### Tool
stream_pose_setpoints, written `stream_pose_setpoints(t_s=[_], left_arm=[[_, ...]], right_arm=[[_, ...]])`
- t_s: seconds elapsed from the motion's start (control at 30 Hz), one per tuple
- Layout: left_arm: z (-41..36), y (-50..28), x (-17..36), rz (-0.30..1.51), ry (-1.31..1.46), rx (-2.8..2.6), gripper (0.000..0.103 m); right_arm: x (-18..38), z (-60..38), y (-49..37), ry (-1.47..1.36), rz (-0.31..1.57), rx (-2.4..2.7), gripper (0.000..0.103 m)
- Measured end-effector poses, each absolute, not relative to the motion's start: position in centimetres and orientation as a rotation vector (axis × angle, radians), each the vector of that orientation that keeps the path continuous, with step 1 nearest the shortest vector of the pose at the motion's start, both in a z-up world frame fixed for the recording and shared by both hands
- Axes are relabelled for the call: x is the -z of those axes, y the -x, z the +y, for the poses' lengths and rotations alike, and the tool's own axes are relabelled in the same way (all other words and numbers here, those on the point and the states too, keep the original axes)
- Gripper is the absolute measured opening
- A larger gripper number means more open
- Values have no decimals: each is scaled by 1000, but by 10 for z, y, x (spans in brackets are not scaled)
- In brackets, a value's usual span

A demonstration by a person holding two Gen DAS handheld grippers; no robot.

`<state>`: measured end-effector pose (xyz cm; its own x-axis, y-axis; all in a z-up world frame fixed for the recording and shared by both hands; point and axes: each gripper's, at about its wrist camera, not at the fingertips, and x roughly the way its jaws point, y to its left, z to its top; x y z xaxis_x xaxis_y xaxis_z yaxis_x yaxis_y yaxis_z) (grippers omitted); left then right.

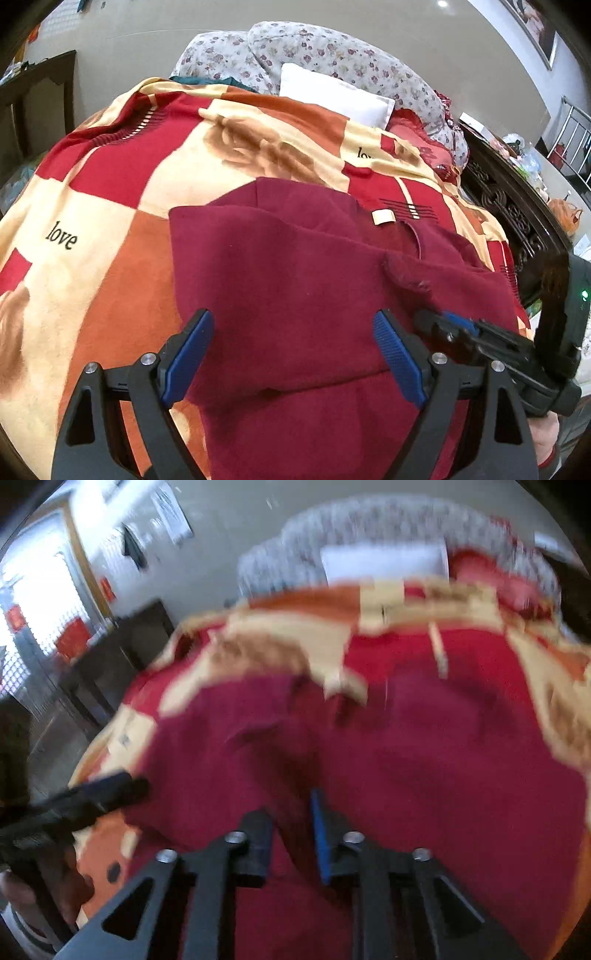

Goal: Fold small clothes

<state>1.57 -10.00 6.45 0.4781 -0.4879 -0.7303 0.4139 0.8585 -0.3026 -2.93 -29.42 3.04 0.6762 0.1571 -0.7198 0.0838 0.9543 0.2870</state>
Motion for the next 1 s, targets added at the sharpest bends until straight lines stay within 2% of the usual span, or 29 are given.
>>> stream_pose_setpoints(t_s=[0.13,0.2,0.3,1.0], left_arm=[[-112,-15,-60,923,77,571,87],[-122,-14,-58,928,74,585,87],[-136,-10,-57,926,57,599,87],[-208,-11,-27,921,-106,590,87]], right_arm=[[-39,-308,62,-378,779,-60,68],[-56,-312,78,-376,717,-49,80],[-70,-317,96,-369,664,-42,82],[-74,-339,123,-365,704,106,83]])
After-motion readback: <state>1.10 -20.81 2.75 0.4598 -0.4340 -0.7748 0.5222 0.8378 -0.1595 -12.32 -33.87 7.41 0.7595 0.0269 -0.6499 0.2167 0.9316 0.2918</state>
